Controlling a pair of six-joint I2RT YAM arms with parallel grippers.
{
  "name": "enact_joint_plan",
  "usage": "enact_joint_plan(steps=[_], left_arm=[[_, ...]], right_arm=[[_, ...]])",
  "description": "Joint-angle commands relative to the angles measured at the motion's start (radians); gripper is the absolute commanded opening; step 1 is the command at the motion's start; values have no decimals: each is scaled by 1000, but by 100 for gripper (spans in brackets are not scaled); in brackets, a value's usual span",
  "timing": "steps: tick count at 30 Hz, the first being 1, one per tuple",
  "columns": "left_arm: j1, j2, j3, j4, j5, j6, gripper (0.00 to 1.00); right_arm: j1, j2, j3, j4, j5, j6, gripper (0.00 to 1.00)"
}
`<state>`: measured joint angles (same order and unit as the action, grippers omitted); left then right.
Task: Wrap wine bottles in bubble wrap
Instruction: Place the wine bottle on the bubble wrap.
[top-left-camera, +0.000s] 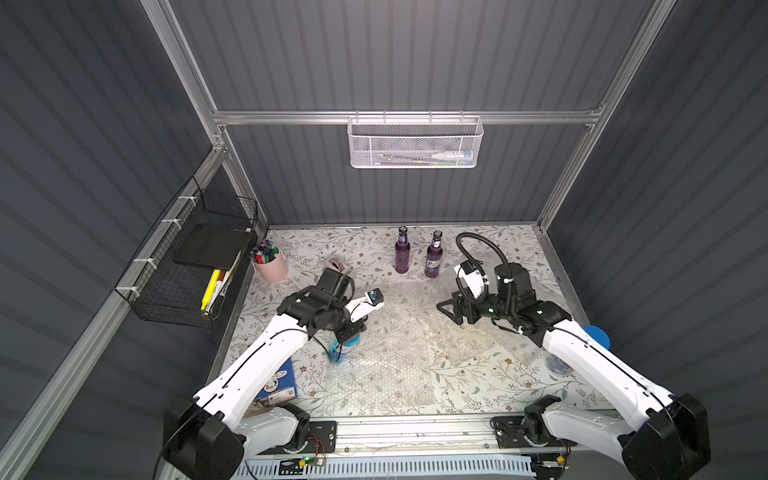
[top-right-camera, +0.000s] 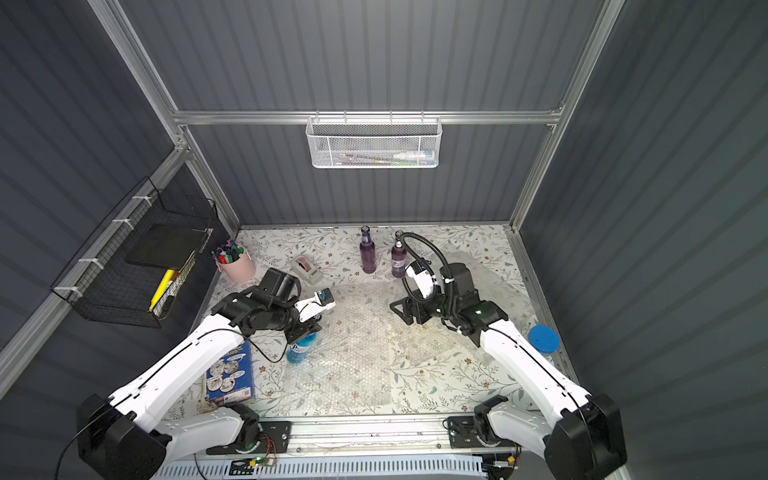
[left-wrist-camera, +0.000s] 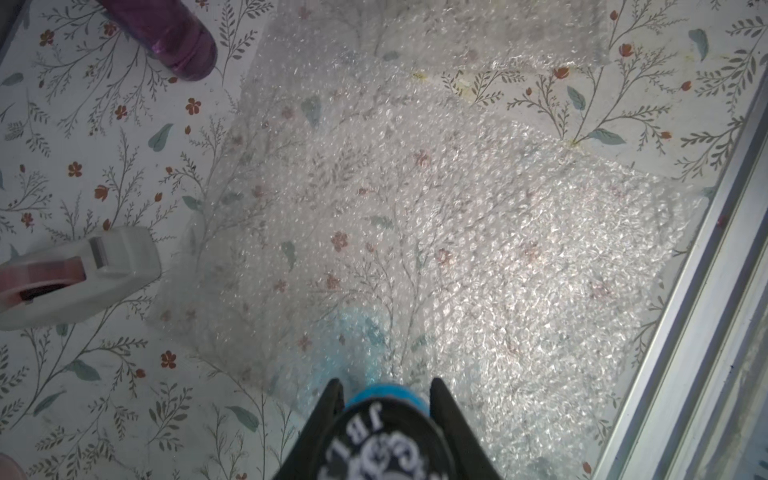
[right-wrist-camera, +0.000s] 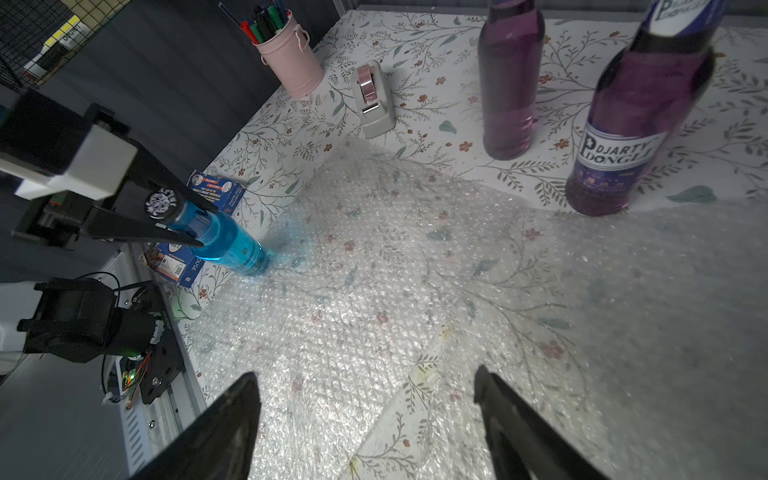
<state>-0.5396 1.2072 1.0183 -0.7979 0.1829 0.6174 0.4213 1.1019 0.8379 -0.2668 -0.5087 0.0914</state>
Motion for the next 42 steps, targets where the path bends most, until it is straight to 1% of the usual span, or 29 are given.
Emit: enact_joint_plan(steps=[1, 5, 10, 14, 17, 21, 25, 30, 32, 35, 37, 38, 40, 42], left_arm=[[-71, 63, -32, 37, -2, -30, 11], [-196, 180, -34, 136, -11, -36, 12], [-301, 340, 12, 194, -44, 5, 13], [-341, 415, 25, 231, -43, 44, 13], [-378, 458, 47, 218, -43, 74, 14], [-404, 484, 40, 219, -34, 115, 15], [-408, 516, 46, 215, -27, 145, 17], [-407, 565, 42, 248, -48, 168, 21], [-408, 584, 55, 255, -35, 136, 25], [-404, 604, 70, 265, -49, 134, 28], [-404, 599, 75, 271, -28, 129, 31], [-404, 587, 71, 280, -8, 120, 34], [-404, 575, 70, 267, 2, 125, 43], [-404, 562, 70, 247, 2, 128, 47]], right_arm=[[-6, -45, -14, -25, 31, -32, 83], [-10, -71, -23, -47, 52, -43, 83], [-32, -99, -41, -78, 74, -71, 83], [-60, -115, -54, -96, 96, -90, 84], [-70, -120, -54, -96, 90, -81, 84], [-77, -116, -55, -100, 94, -85, 84], [-81, -102, -47, -95, 84, -89, 84], [-82, -54, -29, -94, 66, -98, 84], [-82, -17, -13, -103, 61, -96, 84], [-84, 38, -10, -85, 51, -79, 84], [-85, 88, 3, -73, 23, -62, 84], [-87, 106, 12, -67, 9, -47, 83], [-87, 177, 27, -57, -29, -35, 83], [-87, 222, 33, -28, -66, -27, 83]])
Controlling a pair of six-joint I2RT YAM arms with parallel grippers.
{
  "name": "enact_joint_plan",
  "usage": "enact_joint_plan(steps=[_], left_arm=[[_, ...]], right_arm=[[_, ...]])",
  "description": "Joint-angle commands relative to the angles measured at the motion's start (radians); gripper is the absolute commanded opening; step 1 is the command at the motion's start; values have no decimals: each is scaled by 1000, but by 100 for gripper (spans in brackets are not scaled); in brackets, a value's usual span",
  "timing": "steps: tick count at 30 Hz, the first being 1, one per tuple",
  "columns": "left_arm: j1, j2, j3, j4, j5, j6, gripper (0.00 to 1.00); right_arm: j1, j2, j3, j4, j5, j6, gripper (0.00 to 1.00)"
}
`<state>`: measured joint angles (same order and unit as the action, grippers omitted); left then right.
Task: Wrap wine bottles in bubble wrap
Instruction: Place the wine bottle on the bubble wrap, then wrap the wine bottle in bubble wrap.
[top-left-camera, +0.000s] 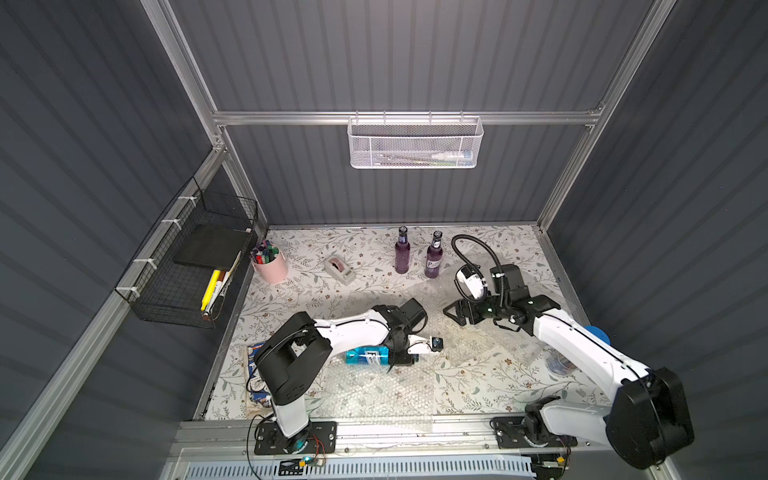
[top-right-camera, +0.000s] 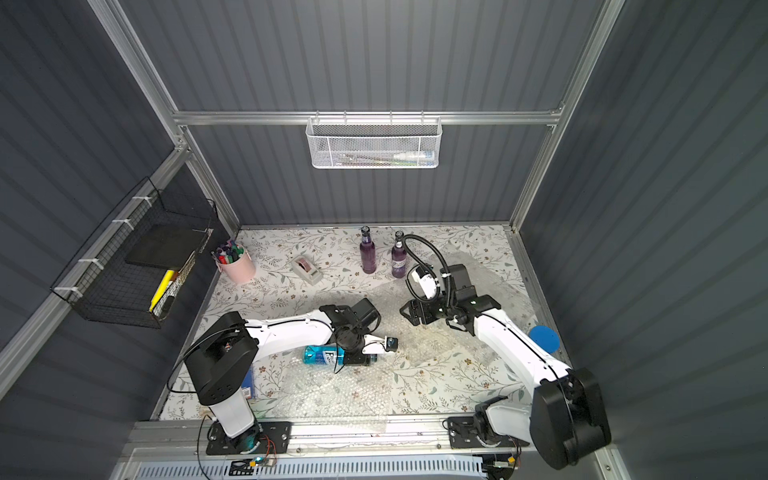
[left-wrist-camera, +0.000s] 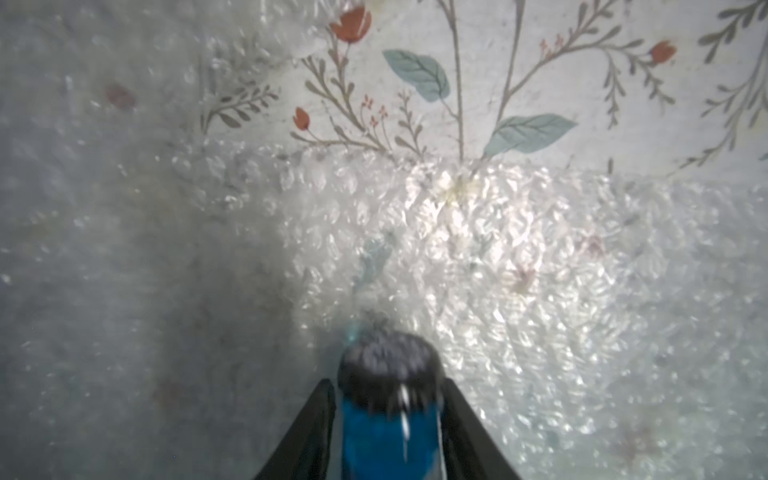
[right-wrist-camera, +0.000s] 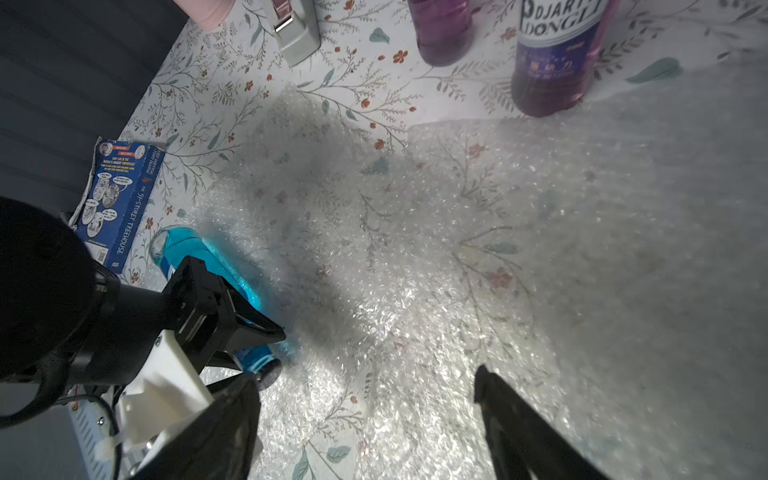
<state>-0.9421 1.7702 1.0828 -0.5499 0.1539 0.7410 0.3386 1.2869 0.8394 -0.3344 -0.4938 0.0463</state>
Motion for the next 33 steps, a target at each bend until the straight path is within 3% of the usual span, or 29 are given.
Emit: enact_joint_plan(steps=[1, 5, 6, 7, 8, 17, 33], left_arm=[[-1, -19, -5, 8, 39, 2, 50], [4, -85, -31, 24, 63, -21, 71], [11, -96, -26, 16, 72, -29, 78], [19, -106, -18, 0, 85, -37, 97], [25, -117, -9, -12, 95, -45, 99], [177, -236, 59, -156, 258, -159, 100], [398, -423, -79, -100, 249, -346, 99]], right_arm=[[-4, 62, 33, 64, -100, 28, 83], [-3, 169, 69, 112, -184, 56, 81], [-1, 196, 83, 119, -199, 62, 80], [5, 219, 94, 127, -208, 67, 79], [13, 238, 104, 134, -210, 67, 79], [112, 471, 252, 126, -148, 48, 75], [254, 810, 566, -44, 55, -123, 75]])
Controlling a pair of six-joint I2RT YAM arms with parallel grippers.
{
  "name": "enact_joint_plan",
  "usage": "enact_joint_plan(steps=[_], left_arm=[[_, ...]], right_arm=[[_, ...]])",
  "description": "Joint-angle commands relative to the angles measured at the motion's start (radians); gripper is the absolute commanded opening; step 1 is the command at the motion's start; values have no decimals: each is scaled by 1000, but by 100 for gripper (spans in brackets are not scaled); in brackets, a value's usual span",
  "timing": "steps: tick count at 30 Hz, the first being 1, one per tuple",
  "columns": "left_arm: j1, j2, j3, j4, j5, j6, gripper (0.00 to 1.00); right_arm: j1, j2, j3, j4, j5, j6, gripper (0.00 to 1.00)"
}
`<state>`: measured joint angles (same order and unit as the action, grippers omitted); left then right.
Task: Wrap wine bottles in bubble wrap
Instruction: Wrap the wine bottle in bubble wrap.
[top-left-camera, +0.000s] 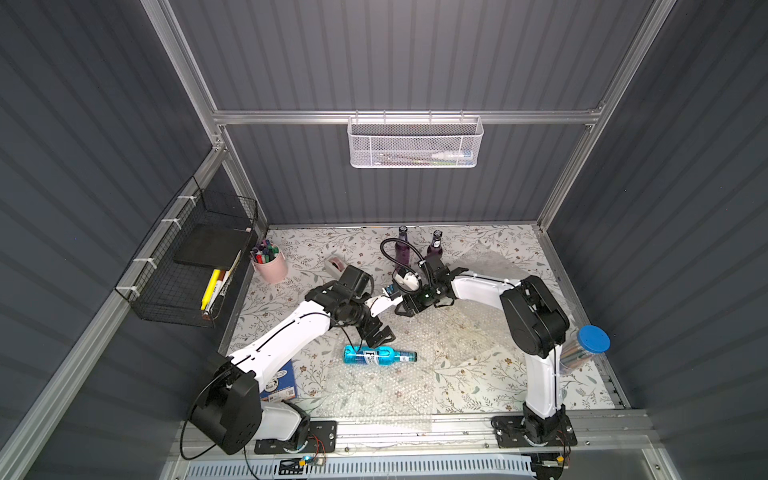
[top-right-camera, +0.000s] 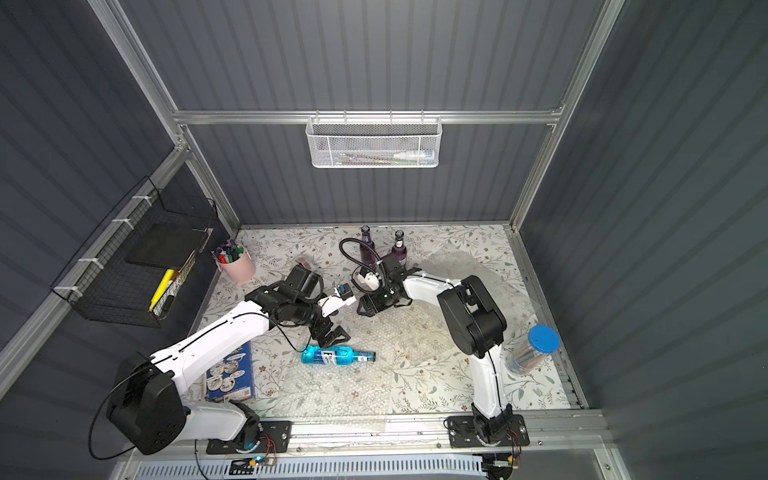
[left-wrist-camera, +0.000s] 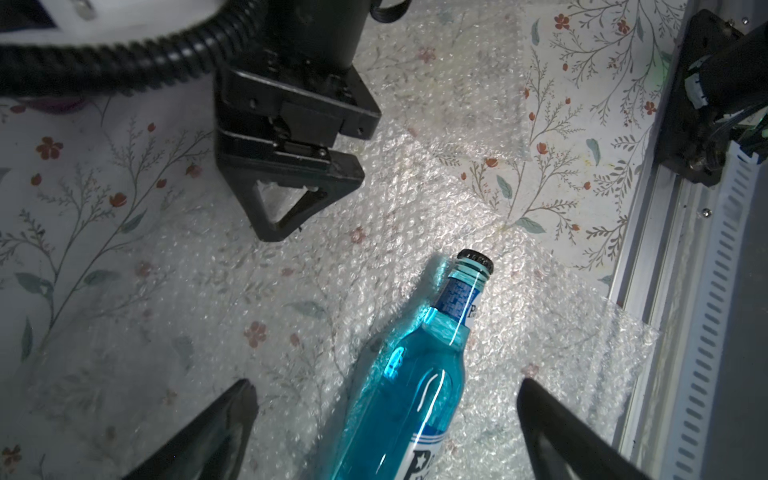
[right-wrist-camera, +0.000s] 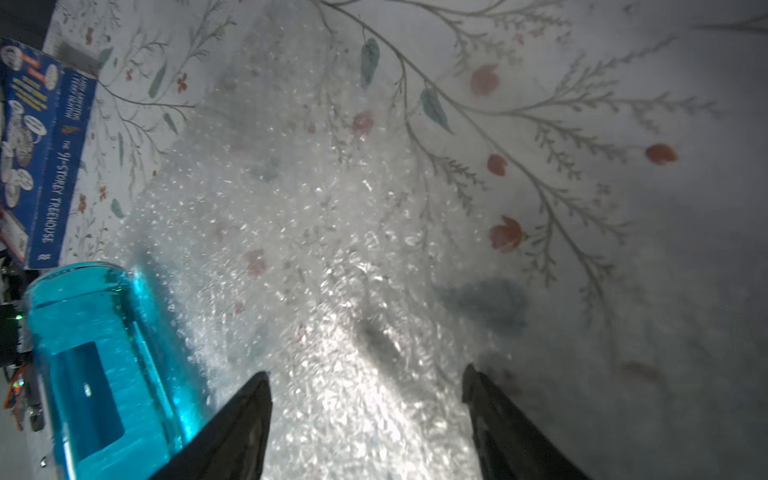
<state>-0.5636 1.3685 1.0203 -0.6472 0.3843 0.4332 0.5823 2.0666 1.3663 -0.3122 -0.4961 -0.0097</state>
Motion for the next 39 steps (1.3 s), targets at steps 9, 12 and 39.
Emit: enact_joint_plan(steps=[9, 12, 39], left_arm=[[79, -39, -35, 9, -7, -57, 99], [98, -40, -44, 20, -10, -68, 99], [289, -65, -48, 50, 12, -282, 99]], right_arm=[[37, 164, 229, -149, 129, -137, 76], [37, 183, 268, -191, 158, -162, 76], [370, -663, -505, -48, 169, -360, 77]])
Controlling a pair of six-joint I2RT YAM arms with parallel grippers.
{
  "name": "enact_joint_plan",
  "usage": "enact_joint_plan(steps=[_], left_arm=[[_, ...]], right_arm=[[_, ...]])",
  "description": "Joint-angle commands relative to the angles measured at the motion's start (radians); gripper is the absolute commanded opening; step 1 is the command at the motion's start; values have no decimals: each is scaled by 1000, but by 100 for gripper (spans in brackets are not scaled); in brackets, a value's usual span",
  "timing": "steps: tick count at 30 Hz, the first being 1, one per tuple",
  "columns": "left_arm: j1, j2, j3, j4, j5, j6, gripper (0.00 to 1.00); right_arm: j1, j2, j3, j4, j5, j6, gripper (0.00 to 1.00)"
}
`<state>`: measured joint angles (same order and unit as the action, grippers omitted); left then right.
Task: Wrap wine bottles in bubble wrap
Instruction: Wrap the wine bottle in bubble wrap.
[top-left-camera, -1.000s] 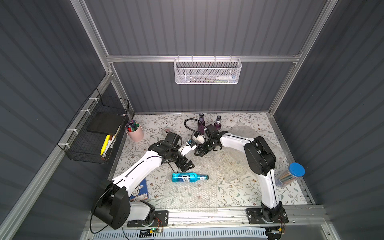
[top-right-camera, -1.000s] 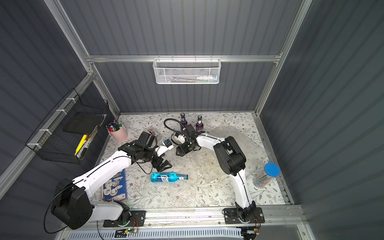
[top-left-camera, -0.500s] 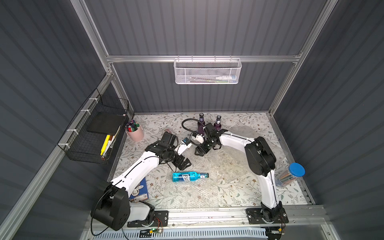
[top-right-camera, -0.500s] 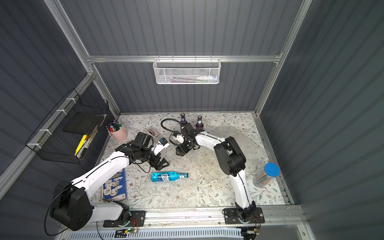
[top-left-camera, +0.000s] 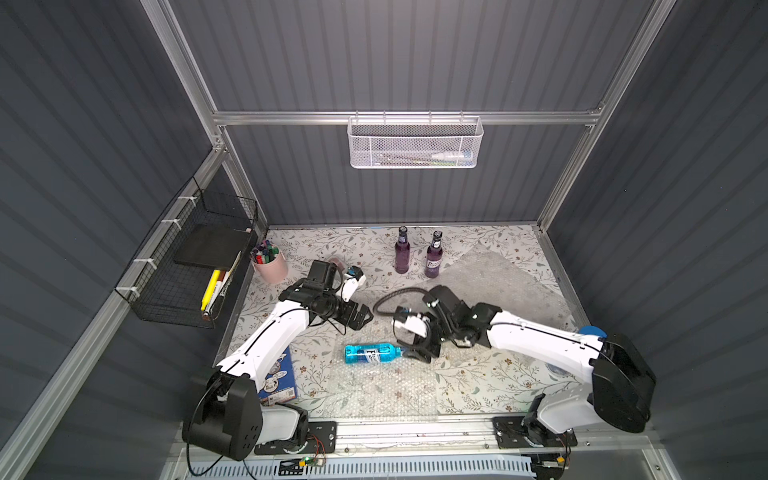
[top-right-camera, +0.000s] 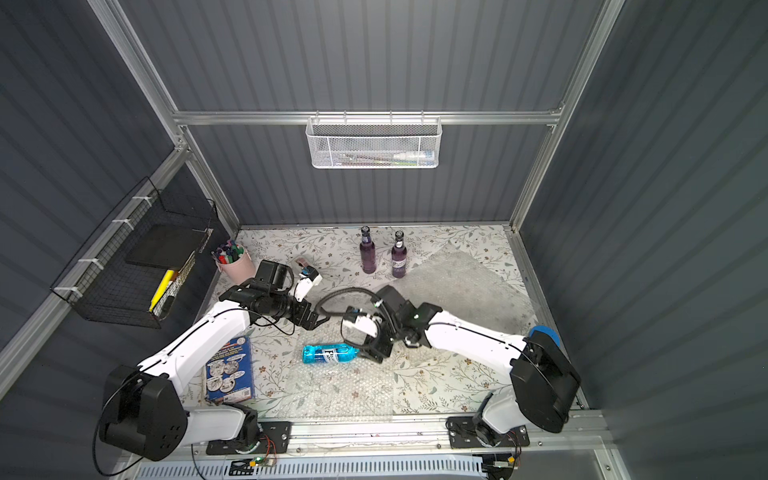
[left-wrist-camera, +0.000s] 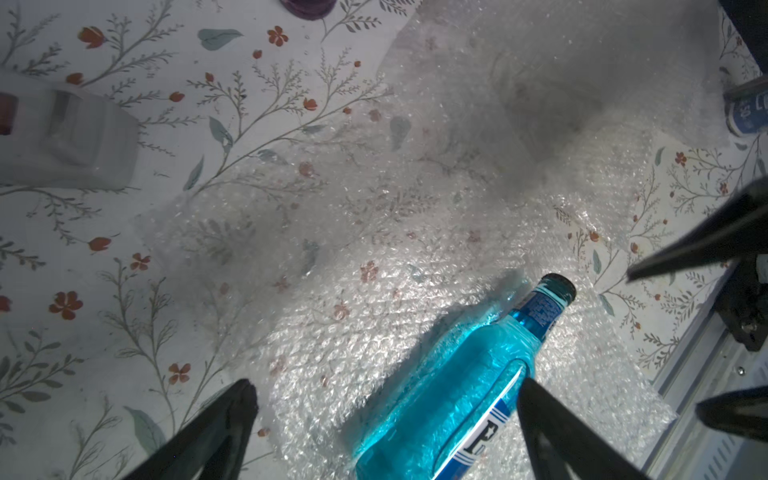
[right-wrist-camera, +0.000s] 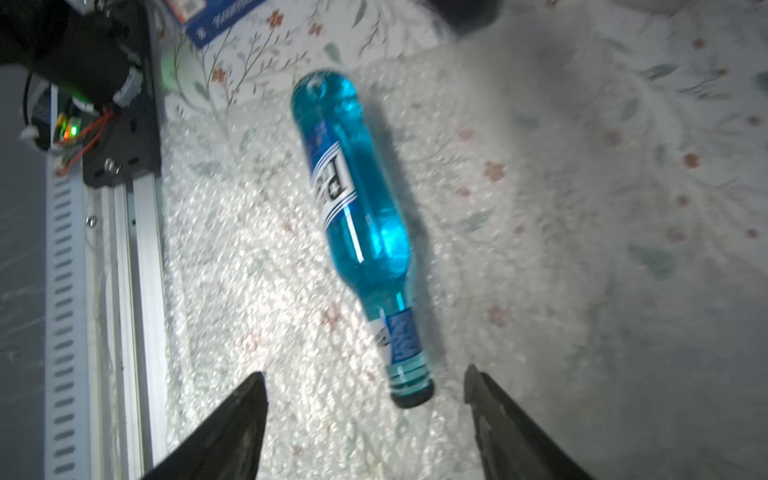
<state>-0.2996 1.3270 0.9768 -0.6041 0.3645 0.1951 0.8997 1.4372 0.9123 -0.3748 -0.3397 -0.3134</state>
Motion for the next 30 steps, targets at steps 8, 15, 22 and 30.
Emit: enact_joint_plan(steps=[8, 15, 22, 30], left_arm=[[57, -6, -3, 18, 52, -72, 99], [60, -4, -4, -12, 54, -76, 99], [60, -15, -25, -16, 64, -80, 99], [60, -12, -6, -40, 79, -75, 99]], right_arm=[[209, 134, -31, -16, 145, -90, 77], [277, 267, 5, 18, 267, -131, 75], [300, 312, 20, -3, 350, -124, 39], [250, 175, 16, 26, 316, -53, 5]])
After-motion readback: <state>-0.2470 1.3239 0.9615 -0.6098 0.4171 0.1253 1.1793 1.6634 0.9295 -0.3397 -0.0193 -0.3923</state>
